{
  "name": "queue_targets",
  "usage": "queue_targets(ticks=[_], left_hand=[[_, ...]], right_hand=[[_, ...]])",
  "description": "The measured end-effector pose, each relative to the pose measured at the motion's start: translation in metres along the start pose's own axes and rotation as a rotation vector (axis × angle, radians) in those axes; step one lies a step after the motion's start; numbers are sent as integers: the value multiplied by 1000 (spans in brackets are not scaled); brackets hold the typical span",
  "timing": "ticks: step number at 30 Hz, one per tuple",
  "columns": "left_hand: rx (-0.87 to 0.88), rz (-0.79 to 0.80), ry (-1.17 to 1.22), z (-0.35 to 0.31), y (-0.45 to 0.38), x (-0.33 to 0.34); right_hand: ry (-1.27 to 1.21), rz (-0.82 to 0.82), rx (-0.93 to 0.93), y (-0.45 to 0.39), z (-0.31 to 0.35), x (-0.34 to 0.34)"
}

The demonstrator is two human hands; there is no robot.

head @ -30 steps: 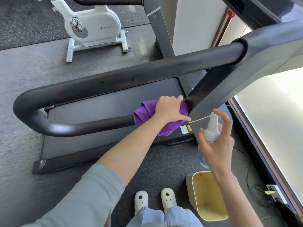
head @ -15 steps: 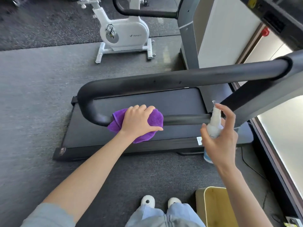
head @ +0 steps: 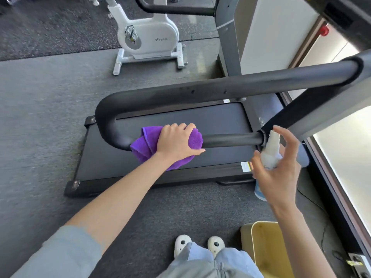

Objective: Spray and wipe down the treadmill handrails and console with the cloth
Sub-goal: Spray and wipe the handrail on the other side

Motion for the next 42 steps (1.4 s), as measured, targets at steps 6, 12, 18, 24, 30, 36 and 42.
queue_targets(ticks=[6,12,18,24,30,36,42], left_hand=[[89,-7,50,-68,-46,5],[124,22,35,-132,-85,7],[121,2,119,-126,-84,3],[-58,-109,71,-37,-20,-5],[-220,-70,-4,-55,-27,-2],[-40,-4,34,-149,-84,6],[83,-23,42,-141,-79,9]], right_hand=[[12,-68,38,7,-18,-34],[29,-101,118,16,-35,-66],[36,-78,109,13,-40,-76],[13,-46,70,-3,-32,-61],[1,-33,51,-4,-32,-57],[36,-55,85,-3,-42,-68],[7,-6,72,-5,-35,-59]])
Point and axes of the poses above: each hand's wrist, its own y-axis away from the middle knuckle, its own x-axis out of the palm, z = x × y, the point moved 4 cm from there along -y, towards the middle knuckle, and after that the axes turned 5 degrees about x, right-handed, at the moved point
